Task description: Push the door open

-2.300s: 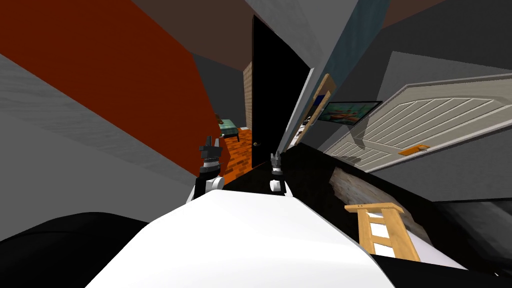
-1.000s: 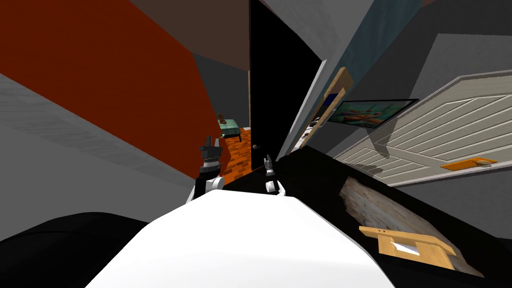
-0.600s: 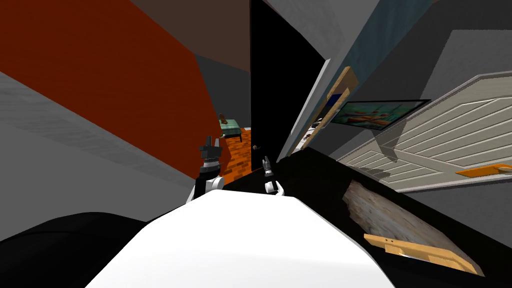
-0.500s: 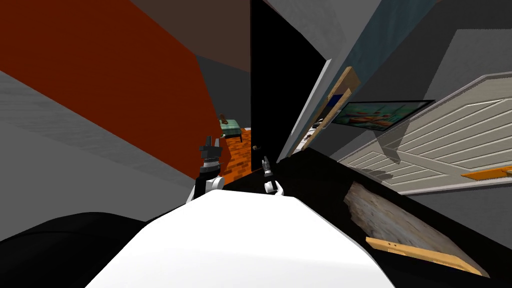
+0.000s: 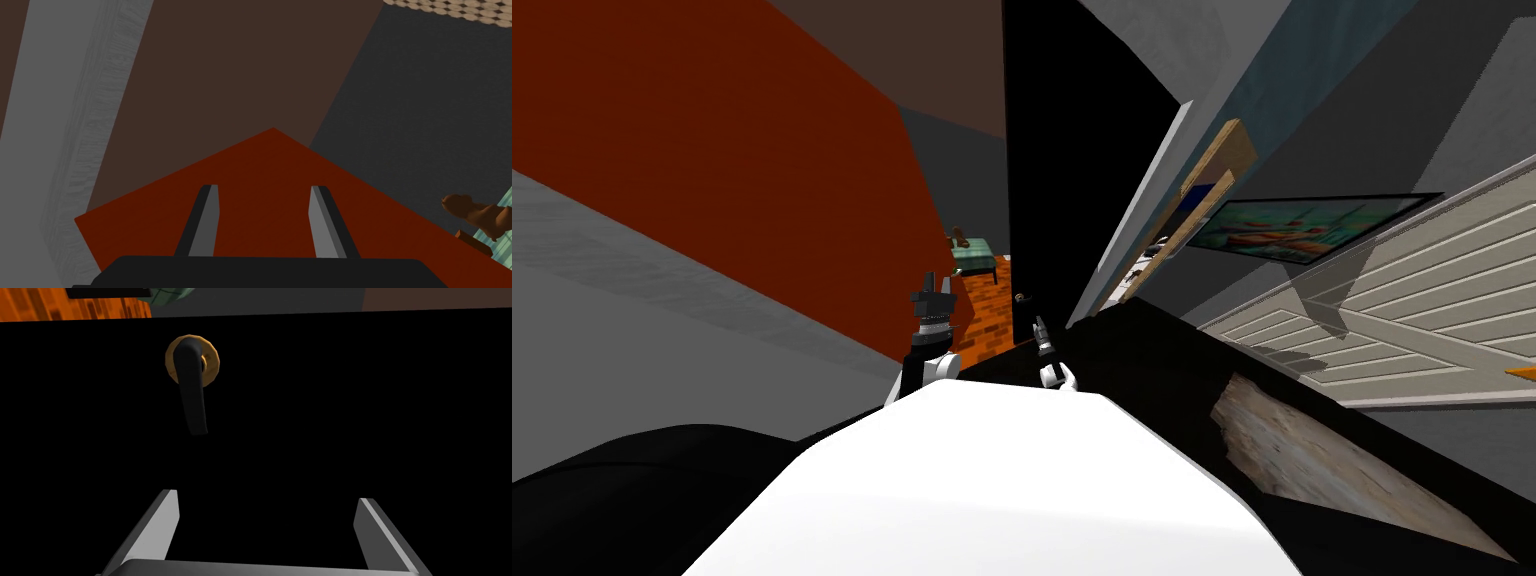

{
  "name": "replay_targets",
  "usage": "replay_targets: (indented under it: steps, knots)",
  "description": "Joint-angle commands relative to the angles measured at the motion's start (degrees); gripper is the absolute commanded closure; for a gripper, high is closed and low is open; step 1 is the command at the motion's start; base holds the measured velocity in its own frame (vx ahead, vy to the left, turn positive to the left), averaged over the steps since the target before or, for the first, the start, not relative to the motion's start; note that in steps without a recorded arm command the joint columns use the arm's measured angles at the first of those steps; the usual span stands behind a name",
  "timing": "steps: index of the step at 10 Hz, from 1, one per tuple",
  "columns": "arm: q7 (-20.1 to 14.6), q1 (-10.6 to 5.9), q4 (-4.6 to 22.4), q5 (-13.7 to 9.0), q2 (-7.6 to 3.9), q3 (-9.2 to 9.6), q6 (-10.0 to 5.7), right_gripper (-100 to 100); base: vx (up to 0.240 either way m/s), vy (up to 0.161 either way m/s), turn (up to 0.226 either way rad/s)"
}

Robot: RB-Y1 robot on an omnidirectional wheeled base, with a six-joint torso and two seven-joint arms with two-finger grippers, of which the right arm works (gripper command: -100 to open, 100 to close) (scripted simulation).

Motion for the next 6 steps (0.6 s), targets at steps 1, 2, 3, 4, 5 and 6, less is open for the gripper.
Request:
replay_targets:
  steps: [1,2,3,4,5,6]
  knots:
    - [0.0,-1.06,2.38,-0.02,0.11,0.45,-0.21,-100,0.04,-0.031,0.032]
    - [0.06,-1.79,4.16,-0.01,0.25,0.85,-0.42,-100,0.07,-0.047,0.06]
    - [0.12,-2.53,5.93,-0.01,0.38,1.26,-0.63,-100,0.078,-0.061,0.079]
    - [0.18,-3.16,7.41,0.0,0.52,1.6,-0.82,-100,0.075,-0.078,0.059]
    - [0.22,-3.75,8.87,0.01,0.67,1.92,-0.99,-100,0.082,-0.074,0.045]
    - [0.27,-4.33,10.29,0.01,0.81,2.25,-1.16,-100,0.072,-0.058,0.048]
